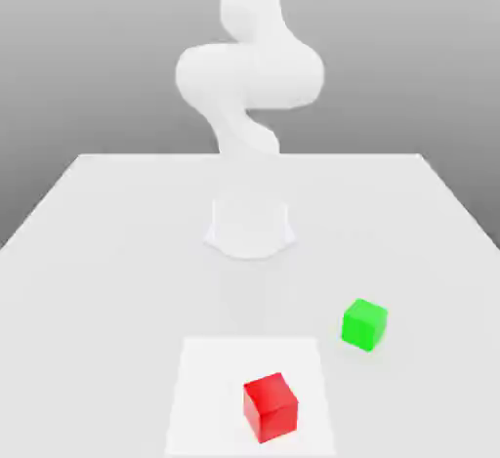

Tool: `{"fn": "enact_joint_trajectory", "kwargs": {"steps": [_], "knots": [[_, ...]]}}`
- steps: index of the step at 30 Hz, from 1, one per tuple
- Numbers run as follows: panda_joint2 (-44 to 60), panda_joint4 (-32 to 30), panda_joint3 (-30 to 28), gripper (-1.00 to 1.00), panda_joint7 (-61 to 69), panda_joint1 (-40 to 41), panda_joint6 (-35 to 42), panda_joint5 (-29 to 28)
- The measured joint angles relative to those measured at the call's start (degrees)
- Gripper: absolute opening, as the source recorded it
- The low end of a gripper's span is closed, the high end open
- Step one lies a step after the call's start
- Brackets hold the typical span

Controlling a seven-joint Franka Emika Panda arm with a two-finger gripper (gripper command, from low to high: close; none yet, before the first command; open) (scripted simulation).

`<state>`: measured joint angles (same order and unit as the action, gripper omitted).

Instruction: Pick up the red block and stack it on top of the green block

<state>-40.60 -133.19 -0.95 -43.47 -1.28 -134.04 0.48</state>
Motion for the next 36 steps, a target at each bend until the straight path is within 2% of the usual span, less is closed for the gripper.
{"fn": "enact_joint_trajectory", "kwargs": {"steps": [15,23,28,29,36], "knots": [[31.6,-8.5,-3.3,0.00,14.4,-5.5,-13.6,3.1],[48.0,-12.9,-3.1,0.00,19.6,-6.2,-20.9,1.6],[58.4,-12.0,-2.1,0.00,21.1,-5.4,-28.9,2.6],[60.0,-11.8,-2.0,-1.00,21.4,-5.4,-30.3,3.1],[60.1,-11.8,-1.9,-1.00,21.4,-5.4,-30.4,3.0]]}}
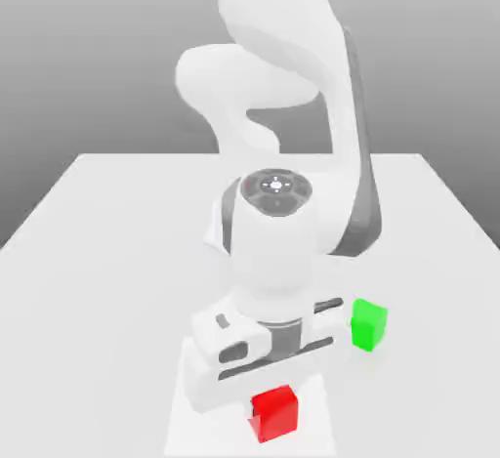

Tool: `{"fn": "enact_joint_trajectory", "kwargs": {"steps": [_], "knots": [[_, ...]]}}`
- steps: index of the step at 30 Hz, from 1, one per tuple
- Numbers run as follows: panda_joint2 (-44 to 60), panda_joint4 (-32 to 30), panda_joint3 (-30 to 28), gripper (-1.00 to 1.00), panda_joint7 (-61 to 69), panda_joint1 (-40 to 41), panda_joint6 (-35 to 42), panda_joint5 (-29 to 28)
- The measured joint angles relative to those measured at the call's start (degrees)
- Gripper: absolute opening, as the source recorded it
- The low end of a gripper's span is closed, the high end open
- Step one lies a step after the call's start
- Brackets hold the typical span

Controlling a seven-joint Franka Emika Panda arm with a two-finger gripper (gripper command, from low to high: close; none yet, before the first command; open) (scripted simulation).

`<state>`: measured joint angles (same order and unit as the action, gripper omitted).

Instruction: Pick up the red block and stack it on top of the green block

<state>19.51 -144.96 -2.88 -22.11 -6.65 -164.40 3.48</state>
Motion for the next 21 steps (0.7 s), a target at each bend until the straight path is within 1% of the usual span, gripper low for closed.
{"fn": "enact_joint_trajectory", "kwargs": {"steps": [5,6,8,10,11,16,18,21], "knots": [[-9.0,-1.4,-1.0,-1.00,-1.2,-0.7,7.5,-1.7],[-11.0,-2.6,-0.2,-1.00,-0.2,-1.2,8.5,-1.9],[-15.1,-5.9,2.2,-1.00,3.7,-3.8,9.3,-1.8],[-19.2,-9.5,4.4,-1.00,8.2,-8.0,9.8,-1.3],[-21.2,-11.3,4.8,-1.00,10.5,-10.5,10.0,-1.1],[-31.6,-20.6,7.5,-1.00,21.7,-18.0,11.0,-0.4],[-31.7,-22.4,8.3,-1.00,23.8,-19.7,9.2,-0.5],[-26.6,-22.7,8.6,-1.00,23.9,-19.9,3.9,-1.3]]}}
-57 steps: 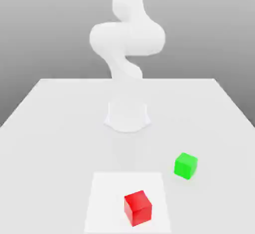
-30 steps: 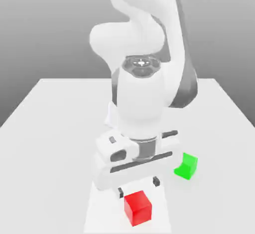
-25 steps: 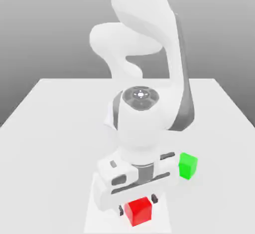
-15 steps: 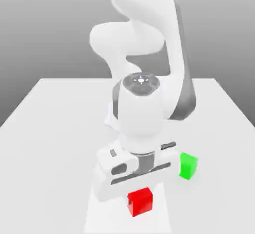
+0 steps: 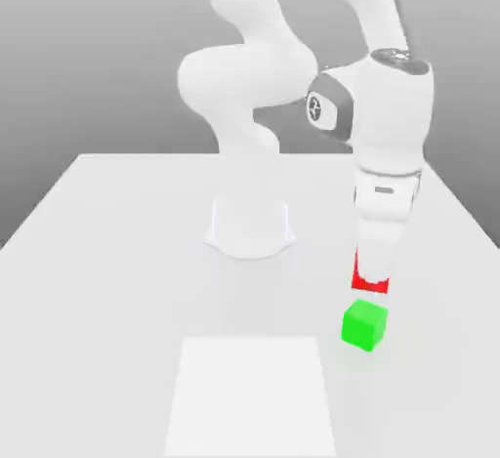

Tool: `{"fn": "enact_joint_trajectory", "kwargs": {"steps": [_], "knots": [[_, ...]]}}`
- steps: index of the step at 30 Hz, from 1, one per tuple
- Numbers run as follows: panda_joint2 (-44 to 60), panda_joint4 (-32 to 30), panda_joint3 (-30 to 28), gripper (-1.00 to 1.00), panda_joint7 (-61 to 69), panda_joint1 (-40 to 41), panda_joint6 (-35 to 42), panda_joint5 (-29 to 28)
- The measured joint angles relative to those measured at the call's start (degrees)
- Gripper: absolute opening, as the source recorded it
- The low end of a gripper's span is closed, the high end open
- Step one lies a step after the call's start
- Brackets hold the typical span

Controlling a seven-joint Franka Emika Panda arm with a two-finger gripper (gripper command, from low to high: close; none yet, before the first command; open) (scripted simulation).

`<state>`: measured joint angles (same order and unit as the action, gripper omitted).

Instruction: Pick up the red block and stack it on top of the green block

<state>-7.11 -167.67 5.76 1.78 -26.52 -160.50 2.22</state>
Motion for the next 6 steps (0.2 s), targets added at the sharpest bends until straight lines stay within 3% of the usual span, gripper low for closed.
{"fn": "enact_joint_trajectory", "kwargs": {"steps": [3,4,6], "knots": [[6.1,0.2,-0.3,-1.00,-1.2,0.2,-5.9,-1.9],[7.6,0.2,-0.4,1.00,-1.7,0.4,-7.3,-2.5],[7.6,0.2,-0.4,1.00,-1.7,0.8,-7.3,-2.5]]}}
